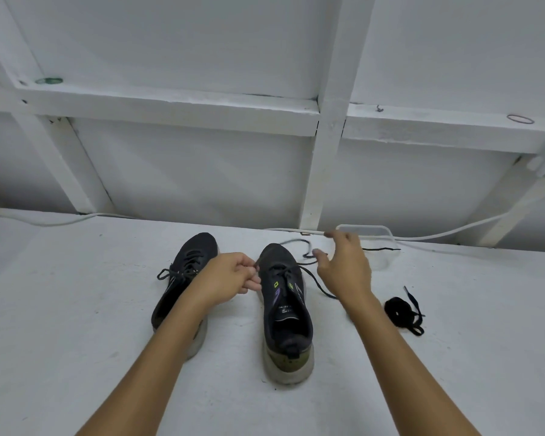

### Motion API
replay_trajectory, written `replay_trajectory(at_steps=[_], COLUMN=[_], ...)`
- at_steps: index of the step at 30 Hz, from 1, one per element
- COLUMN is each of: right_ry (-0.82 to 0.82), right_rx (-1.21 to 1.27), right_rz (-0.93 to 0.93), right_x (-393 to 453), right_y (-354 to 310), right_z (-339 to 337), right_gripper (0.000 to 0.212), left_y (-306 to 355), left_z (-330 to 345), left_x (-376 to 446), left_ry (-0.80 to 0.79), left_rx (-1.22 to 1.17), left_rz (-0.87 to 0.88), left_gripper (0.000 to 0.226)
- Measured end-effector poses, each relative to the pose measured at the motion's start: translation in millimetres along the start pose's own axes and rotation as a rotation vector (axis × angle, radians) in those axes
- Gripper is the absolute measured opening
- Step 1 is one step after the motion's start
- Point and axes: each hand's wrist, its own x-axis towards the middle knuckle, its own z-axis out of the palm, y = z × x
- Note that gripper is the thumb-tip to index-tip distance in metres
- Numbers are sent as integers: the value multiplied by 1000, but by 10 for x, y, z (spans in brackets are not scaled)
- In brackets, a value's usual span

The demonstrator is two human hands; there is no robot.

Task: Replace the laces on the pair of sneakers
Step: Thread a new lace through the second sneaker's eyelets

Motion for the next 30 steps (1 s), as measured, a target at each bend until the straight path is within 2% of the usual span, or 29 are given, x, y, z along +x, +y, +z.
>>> replay_trajectory(at_steps=[2, 4, 6, 8, 13, 19, 25, 30], right_ry=[-66, -276, -454, -527, -592, -566, -565, -588], right_rx=[85, 186, 215, 194, 191, 289, 365, 474], right_rz=[-19, 17, 41, 43, 62, 102, 148, 225], right_x=[-114, -183, -206, -188, -112, -97, -147, -171], right_y=[-33, -45, -57, -60, -120, -37, -38, -52], right_z=[69, 125, 160, 193, 239, 311, 317, 311], right_gripper=[21, 10, 17, 17, 25, 12, 13, 15], left_y=[-32, -83, -138, -170, -236, -267, -265, -219], left_z=[108, 216, 317, 415, 529, 571, 607, 595], left_x=[-8, -21, -26, -30, -37, -22, -20, 17], left_ry=[37, 90, 186, 249, 271, 317, 365, 319], left_rx=[-183, -263, -219, -249, -383, -239, -85, 21], left_rz=[-56, -68, -44, -49, -40, 42, 117, 139], left_gripper=[14, 12, 9, 8, 12, 11, 12, 9])
